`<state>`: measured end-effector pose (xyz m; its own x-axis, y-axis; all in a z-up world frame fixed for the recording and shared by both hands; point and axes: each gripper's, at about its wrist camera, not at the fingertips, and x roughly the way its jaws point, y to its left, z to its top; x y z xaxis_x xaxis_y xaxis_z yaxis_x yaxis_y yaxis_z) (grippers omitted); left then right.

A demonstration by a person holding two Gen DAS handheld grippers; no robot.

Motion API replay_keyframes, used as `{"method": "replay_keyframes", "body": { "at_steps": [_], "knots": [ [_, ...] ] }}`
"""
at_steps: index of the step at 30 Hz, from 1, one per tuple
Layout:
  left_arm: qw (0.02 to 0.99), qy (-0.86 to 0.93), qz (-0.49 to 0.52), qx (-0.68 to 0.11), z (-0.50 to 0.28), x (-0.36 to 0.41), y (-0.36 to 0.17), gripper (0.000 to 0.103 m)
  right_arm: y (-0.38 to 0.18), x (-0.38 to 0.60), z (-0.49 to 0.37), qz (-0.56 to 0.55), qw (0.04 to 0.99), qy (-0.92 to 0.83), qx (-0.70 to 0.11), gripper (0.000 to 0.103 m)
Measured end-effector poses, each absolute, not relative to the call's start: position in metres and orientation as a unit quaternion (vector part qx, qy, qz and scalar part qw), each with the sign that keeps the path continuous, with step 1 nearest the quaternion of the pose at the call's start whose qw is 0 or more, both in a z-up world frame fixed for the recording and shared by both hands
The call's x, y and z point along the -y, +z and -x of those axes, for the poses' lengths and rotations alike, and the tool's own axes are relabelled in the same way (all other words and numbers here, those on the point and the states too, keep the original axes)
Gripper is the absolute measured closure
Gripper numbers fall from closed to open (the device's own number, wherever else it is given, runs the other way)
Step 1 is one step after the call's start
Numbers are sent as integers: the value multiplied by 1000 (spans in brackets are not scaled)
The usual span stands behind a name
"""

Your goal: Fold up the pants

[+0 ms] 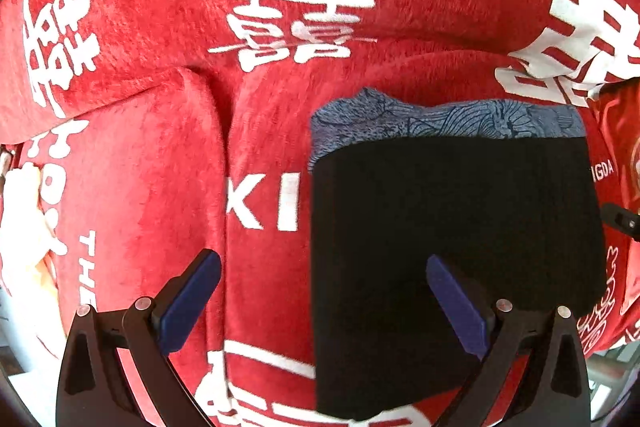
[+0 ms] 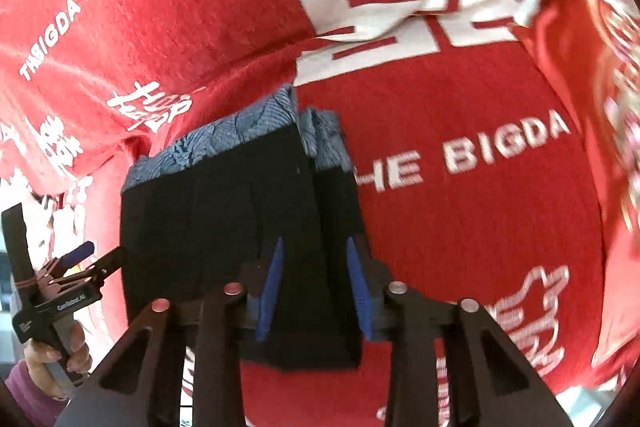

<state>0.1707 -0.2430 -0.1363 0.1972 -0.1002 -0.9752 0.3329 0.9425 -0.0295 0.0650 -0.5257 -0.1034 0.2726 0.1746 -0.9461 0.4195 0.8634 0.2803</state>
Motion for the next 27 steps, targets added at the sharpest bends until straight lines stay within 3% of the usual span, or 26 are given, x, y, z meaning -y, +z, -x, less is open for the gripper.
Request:
{"method": "replay_keyframes", "body": {
  "at_steps": [11,17,27],
  "knots": [
    [752,-140,-76,-639,-176,241,-160,0,-131,524,-70,-281,737,-24,-615,67],
    [747,-142,-70,-646,-178,241,-161,0,-126,528,-60,-297,728,5,-618,49],
    [731,-151,-53,-663,-184,237,-163,0,-119,540,-55,-279,743,25,-609,45]
  ]
}}
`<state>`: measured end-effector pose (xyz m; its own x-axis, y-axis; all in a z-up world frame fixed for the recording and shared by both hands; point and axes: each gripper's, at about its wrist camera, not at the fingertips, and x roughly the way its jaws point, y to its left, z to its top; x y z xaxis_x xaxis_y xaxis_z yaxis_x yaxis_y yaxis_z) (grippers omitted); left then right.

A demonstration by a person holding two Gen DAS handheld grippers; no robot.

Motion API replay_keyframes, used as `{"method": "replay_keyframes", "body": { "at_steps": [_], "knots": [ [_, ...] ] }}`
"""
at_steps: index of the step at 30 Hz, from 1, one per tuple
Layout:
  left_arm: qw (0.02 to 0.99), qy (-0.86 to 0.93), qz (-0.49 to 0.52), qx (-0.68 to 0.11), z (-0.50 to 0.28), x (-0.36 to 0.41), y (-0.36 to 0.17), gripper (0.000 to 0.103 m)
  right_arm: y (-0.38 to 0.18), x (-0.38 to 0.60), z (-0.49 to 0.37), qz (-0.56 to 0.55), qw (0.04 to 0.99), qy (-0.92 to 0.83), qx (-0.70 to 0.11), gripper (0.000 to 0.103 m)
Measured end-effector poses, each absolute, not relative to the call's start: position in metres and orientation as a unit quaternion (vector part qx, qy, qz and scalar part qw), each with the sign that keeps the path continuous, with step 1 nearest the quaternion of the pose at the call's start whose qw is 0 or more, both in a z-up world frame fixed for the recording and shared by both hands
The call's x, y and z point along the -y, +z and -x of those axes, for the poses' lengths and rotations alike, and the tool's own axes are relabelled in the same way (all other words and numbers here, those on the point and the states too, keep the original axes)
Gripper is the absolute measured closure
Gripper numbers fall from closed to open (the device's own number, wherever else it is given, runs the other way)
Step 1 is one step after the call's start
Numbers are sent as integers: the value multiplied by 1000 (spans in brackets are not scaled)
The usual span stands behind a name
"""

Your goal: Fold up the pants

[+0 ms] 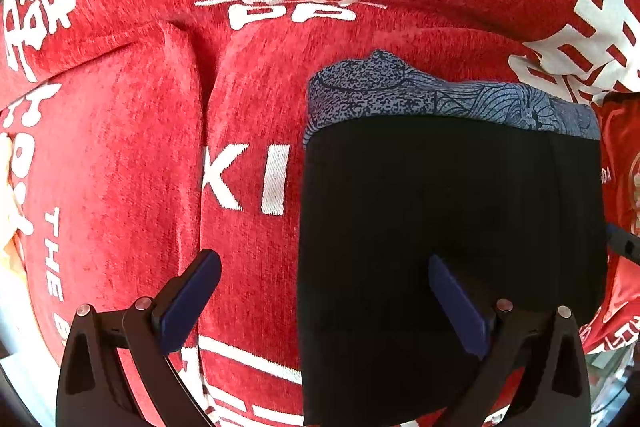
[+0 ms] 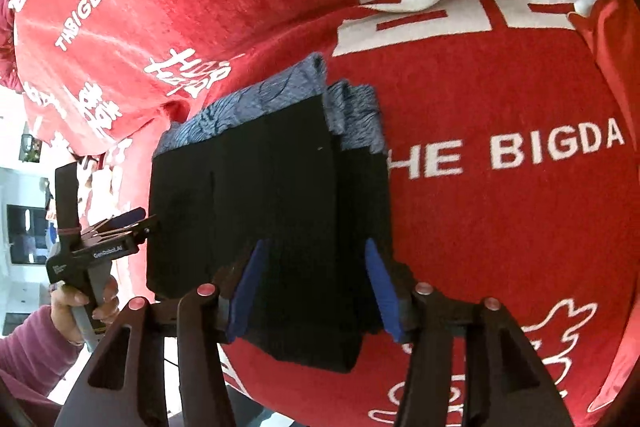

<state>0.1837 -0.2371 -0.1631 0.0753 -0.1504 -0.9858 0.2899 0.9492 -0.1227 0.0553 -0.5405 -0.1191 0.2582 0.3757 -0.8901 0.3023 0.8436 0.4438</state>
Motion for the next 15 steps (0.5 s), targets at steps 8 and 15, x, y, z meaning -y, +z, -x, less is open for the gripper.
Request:
{"method": "replay_keyframes", "body": {
  "at_steps": [8,15],
  "knots": [
    [724,-183,-23,-665,-197,226,-160,0,-143,567,-52,-308,728,34,-612,39],
    [662,-282,34,-694,-209,221,-183,0,-171,585,-48,-382,693,104,-602,36]
  ]
}}
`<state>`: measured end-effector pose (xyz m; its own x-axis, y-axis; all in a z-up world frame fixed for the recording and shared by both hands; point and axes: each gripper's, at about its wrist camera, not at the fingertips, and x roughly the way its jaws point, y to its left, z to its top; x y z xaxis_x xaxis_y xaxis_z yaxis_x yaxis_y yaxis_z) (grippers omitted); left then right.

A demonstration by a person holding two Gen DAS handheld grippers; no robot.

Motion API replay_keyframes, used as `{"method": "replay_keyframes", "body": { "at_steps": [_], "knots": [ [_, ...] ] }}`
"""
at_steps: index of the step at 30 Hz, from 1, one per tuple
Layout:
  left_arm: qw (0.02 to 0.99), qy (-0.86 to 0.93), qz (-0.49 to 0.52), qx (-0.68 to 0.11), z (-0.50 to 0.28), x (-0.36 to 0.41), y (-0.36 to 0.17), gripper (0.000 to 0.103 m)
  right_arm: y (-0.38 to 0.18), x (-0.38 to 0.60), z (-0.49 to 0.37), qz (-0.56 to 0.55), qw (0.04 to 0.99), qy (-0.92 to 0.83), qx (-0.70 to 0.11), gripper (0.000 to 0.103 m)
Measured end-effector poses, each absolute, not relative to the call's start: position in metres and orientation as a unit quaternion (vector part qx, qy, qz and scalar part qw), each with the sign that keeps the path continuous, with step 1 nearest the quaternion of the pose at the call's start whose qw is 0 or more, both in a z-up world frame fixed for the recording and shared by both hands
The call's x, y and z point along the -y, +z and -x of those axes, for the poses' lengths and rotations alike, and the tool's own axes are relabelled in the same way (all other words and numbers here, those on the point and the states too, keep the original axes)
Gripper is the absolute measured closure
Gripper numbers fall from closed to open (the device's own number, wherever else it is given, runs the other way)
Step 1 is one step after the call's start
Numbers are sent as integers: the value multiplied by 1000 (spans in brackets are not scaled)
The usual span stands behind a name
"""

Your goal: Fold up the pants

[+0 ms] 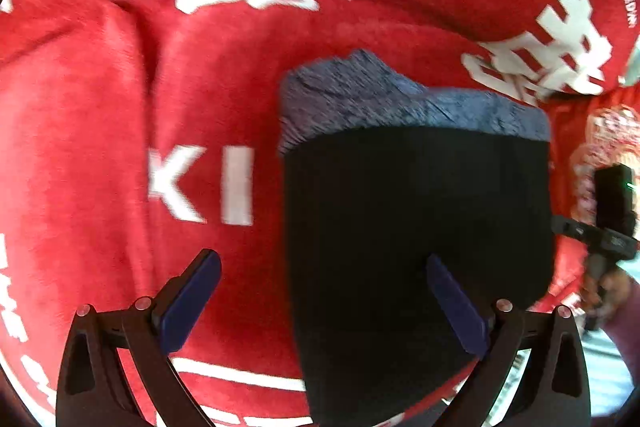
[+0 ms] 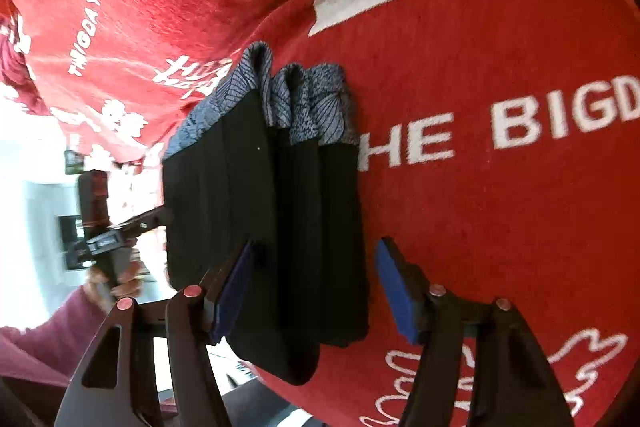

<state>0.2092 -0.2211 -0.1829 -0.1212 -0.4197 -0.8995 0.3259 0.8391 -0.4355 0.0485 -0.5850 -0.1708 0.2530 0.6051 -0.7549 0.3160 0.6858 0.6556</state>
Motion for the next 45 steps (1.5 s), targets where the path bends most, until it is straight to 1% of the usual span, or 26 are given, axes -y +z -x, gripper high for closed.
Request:
{"method": "replay_keyframes", "body": {
  "at_steps": [5,10,19,22,24,26,27,28,31,32,39,45],
  "knots": [
    [645,-318,49,-693,-209,235,-199,0,-191,589,-55,-406,681,148,-591,36],
    [652,-321,71,-683,-213,243,-205,0,-206,586,-68,-432,670,185,-575,35],
    [652,-300,72,-692,-211,249,-206,0,-205,586,-69,-436,672,183,-569,35],
    [655,-284,77,-696,-208,247,-204,1,-206,583,-75,-450,658,157,-583,37],
    [661,-287,86,-688,-203,248,-199,12,-204,580,-77,-443,658,148,-591,42],
    [673,-286,82,-677,-198,251,-190,23,-202,579,-78,-444,656,144,-593,52],
    [681,-286,74,-670,-195,253,-185,24,-199,578,-78,-446,656,145,-591,54],
    [684,-284,71,-668,-193,253,-182,28,-196,578,-78,-446,658,148,-589,58],
    [695,-281,72,-658,-188,250,-170,34,-186,575,-77,-452,659,156,-581,61],
    [697,-281,73,-656,-186,248,-165,36,-183,574,-76,-456,658,158,-579,62],
    [705,-275,72,-650,-158,222,-127,36,-155,557,-60,-470,650,185,-568,62],
    [703,-264,66,-657,-132,189,-117,36,-144,525,-33,-491,638,189,-563,62]
  ]
}}
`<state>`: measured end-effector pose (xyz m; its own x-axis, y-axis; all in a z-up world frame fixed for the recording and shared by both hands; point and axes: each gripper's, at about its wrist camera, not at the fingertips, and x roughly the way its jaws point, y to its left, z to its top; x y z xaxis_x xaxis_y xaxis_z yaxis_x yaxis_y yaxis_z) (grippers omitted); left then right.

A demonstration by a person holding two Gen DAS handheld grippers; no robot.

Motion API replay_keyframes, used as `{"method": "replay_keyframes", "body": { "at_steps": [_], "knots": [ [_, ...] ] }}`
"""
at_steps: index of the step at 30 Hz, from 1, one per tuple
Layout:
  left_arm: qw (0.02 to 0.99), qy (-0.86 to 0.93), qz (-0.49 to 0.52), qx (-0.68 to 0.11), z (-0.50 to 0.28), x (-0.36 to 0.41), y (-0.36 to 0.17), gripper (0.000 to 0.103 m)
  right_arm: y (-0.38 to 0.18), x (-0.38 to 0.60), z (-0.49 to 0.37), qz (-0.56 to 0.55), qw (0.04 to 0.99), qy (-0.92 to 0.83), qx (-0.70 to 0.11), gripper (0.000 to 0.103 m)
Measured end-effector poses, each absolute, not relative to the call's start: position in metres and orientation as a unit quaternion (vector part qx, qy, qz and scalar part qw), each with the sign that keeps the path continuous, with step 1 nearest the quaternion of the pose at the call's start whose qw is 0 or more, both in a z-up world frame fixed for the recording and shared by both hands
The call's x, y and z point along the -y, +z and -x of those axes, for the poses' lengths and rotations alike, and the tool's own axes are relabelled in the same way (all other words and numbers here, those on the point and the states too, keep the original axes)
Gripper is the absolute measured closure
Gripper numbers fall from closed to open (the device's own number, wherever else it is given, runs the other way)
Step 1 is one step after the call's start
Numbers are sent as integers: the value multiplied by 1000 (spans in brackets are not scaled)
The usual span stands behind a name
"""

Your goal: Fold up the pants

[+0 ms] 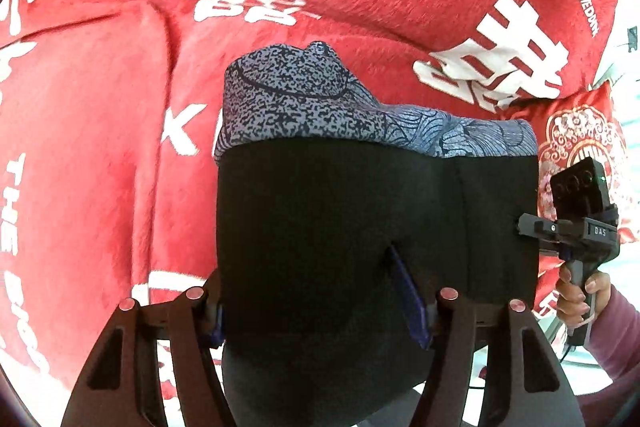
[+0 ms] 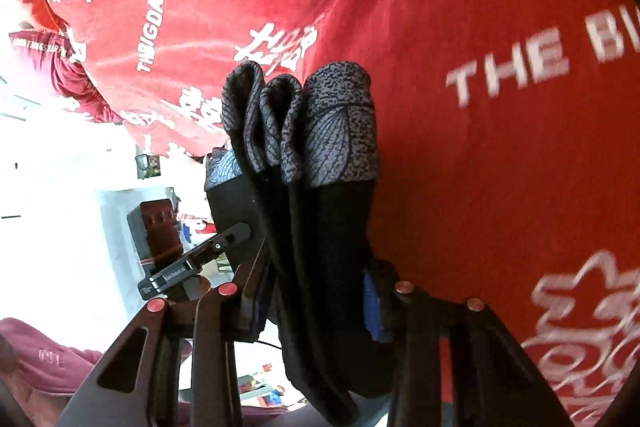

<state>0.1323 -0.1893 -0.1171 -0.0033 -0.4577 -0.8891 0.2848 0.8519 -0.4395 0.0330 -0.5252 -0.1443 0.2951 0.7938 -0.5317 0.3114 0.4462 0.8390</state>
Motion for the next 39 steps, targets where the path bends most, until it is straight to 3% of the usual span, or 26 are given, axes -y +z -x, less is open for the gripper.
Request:
{"method": "replay_keyframes", "body": {
  "at_steps": [6,7,8,10,13,14,20,25,28,39],
  "knots": [
    [696,-249,50,-671,-114,163,-150,36,-162,492,-12,-489,631,173,-576,62],
    [700,-239,35,-672,-111,161,-160,32,-170,490,-10,-477,633,165,-587,61],
    [708,-231,28,-667,-109,159,-167,17,-177,485,-10,-455,640,152,-600,56],
    [723,-227,32,-651,-109,152,-174,7,-188,482,-11,-420,653,127,-617,48],
    [727,-233,35,-645,-109,151,-175,6,-195,487,-11,-424,656,113,-614,42],
    [731,-232,28,-641,-108,151,-175,1,-193,486,-11,-418,661,111,-613,41],
    [730,-213,9,-650,-108,151,-170,0,-176,478,-1,-397,674,39,-622,32],
    [740,-195,-55,-642,-96,155,-152,0,-153,475,12,-368,688,-25,-625,31],
    [740,-178,-79,-644,-88,149,-143,0,-136,472,24,-338,699,-54,-627,22],
    [738,-153,-102,-650,-50,129,-93,0,-74,421,46,-218,733,-121,-633,15]
  ]
}}
